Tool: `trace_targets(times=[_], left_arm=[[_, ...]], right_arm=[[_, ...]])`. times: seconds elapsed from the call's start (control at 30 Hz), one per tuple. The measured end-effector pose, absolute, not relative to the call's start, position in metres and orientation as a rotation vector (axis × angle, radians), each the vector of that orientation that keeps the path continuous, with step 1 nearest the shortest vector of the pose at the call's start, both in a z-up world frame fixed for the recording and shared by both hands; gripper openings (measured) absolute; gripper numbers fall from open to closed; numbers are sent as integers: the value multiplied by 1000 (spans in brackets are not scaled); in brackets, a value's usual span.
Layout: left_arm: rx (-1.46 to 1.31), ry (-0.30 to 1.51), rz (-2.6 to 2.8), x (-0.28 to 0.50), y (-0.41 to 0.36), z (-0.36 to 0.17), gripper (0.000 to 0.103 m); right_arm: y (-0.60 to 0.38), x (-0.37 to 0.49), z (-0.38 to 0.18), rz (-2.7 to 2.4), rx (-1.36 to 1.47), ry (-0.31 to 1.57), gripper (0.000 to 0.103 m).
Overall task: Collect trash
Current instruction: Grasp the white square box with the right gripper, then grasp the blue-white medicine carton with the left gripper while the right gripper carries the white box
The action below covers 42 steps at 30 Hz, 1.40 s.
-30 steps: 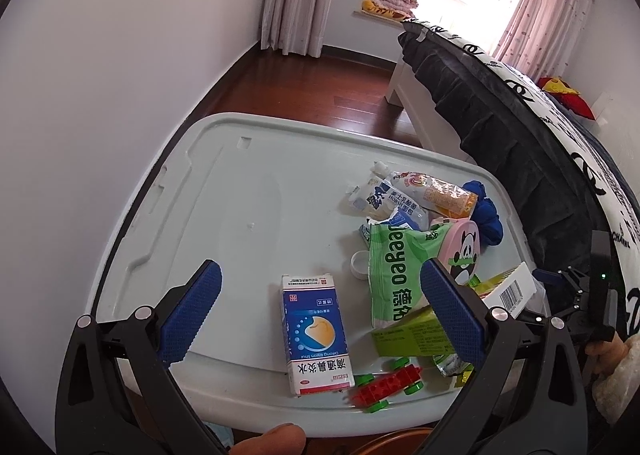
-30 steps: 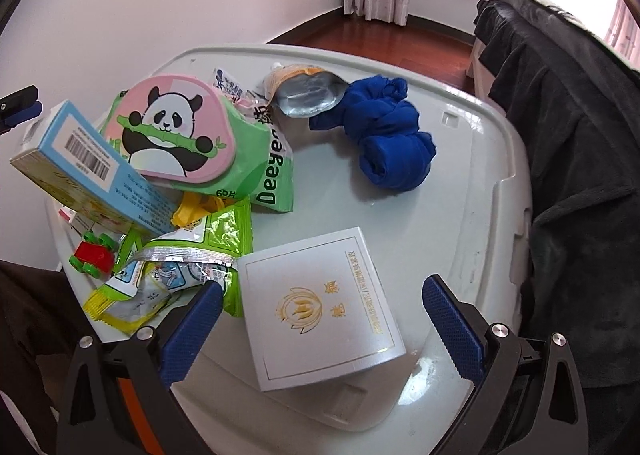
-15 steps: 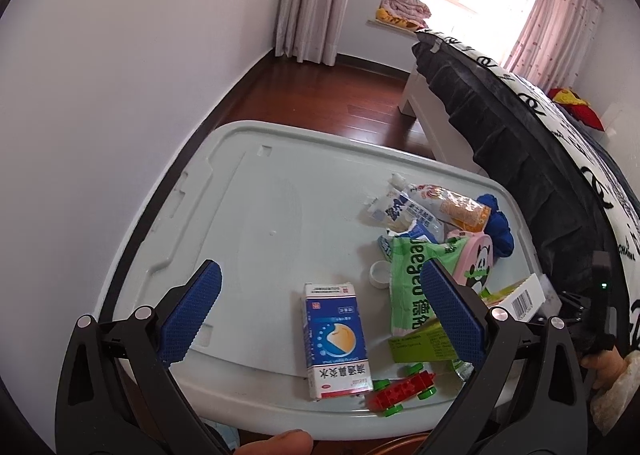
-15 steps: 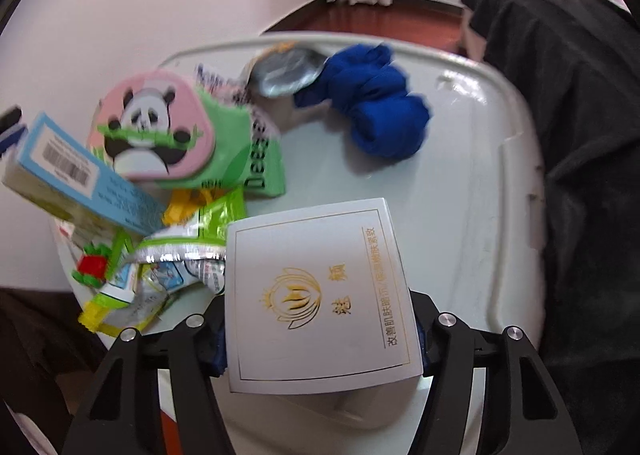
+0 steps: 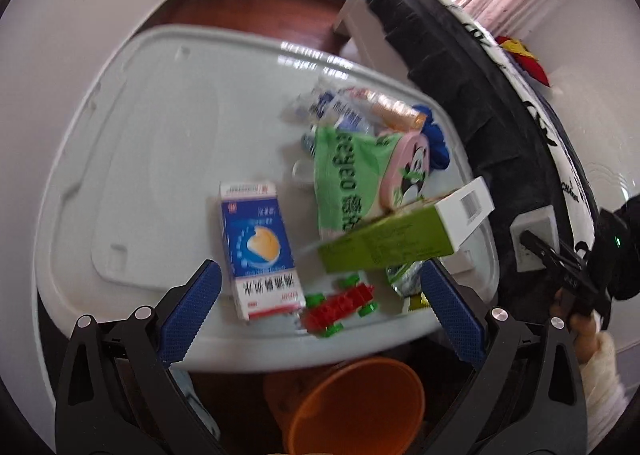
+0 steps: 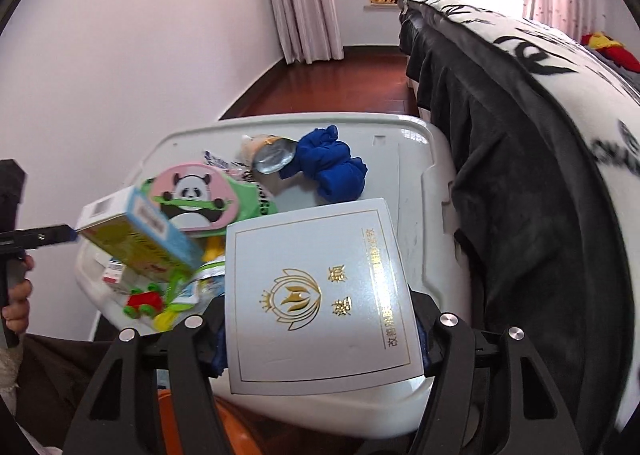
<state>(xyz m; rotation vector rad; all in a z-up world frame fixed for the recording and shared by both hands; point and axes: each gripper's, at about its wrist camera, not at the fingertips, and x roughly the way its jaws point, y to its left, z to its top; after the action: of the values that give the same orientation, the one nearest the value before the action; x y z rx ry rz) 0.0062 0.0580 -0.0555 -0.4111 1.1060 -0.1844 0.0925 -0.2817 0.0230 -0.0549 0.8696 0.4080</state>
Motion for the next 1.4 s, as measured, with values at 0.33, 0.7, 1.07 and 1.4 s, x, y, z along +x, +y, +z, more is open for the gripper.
trace_targets(times=[0.33, 0.7, 1.07, 1.4], left_arm=[[-176, 1282, 90, 30, 42, -96, 97], [-143, 1388, 120, 55, 27, -135, 97], [-78, 1314, 67, 63, 22, -152, 53], [-81, 1227, 25, 40, 27, -130, 52]], right_arm=[[-281, 75, 22, 449, 2, 857, 64], [-287, 75, 15, 478, 61, 854, 64], [-292, 69, 14, 470, 81, 855, 64], [-282, 59, 28, 480, 109, 822, 64]])
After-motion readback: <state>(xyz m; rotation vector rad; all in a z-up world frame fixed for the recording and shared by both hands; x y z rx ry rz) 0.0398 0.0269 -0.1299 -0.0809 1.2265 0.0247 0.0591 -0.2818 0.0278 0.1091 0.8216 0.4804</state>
